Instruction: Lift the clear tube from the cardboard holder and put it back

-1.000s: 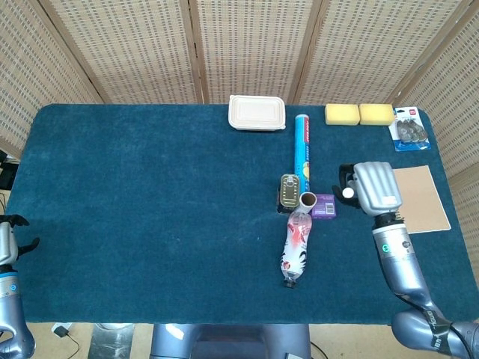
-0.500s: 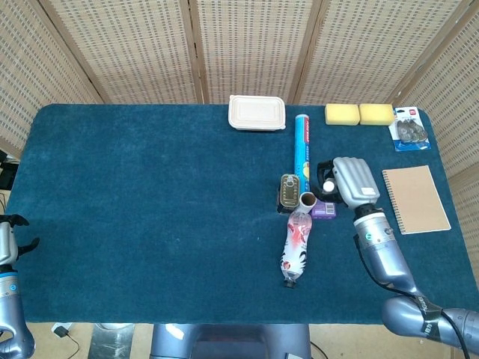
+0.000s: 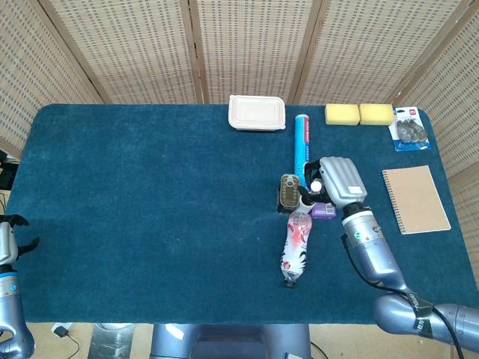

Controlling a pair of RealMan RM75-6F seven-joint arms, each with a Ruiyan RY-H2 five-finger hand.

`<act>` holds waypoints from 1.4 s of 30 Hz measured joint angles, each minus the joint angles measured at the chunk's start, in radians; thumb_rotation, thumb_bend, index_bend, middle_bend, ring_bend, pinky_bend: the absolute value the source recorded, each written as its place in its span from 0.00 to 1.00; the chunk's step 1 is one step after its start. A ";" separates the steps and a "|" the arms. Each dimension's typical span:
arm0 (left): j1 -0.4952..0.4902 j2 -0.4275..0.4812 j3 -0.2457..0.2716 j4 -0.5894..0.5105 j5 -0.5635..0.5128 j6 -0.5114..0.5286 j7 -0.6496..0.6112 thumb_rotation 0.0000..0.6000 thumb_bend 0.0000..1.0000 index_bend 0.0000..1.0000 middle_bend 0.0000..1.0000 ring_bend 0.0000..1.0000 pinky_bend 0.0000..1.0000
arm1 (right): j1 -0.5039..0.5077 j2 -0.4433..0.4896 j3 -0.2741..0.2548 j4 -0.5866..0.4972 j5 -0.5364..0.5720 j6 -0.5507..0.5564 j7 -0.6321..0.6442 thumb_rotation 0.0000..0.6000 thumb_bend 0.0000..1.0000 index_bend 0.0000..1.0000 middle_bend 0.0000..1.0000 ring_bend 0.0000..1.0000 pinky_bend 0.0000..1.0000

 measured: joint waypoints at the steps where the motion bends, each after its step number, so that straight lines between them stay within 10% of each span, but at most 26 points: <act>1: 0.000 0.000 0.000 0.000 0.000 0.000 0.000 1.00 0.16 0.48 0.45 0.25 0.34 | 0.002 -0.002 -0.001 -0.001 0.002 0.000 0.000 1.00 0.38 0.79 1.00 1.00 0.89; 42: -0.001 0.000 0.000 0.001 0.000 -0.001 0.001 1.00 0.16 0.48 0.45 0.25 0.34 | 0.071 -0.115 -0.025 0.115 0.047 0.005 -0.033 1.00 0.38 0.79 1.00 1.00 0.89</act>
